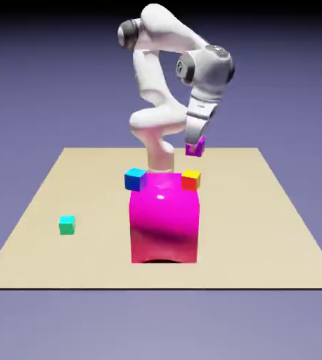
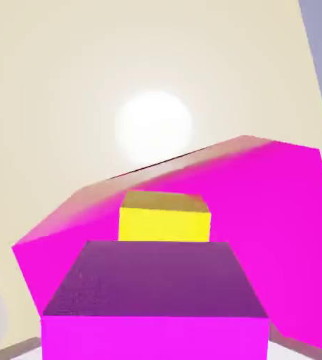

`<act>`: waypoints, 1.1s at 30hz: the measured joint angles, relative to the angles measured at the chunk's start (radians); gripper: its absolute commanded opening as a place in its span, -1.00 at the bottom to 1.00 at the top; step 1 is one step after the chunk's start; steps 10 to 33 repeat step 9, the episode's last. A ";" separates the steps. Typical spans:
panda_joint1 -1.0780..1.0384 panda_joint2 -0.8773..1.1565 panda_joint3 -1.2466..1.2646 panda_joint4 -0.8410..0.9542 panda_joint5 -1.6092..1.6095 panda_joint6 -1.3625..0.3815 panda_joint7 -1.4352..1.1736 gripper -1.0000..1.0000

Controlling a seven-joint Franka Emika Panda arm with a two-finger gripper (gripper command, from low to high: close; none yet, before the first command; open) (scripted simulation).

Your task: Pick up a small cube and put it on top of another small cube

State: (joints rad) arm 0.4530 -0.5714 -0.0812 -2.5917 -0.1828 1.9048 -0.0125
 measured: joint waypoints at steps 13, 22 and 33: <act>0.005 -0.015 0.007 0.052 0.007 -0.066 -0.003 1.00; 0.005 -0.015 0.007 0.052 0.007 -0.066 -0.003 1.00; 0.005 -0.015 0.007 0.052 0.007 -0.066 -0.003 1.00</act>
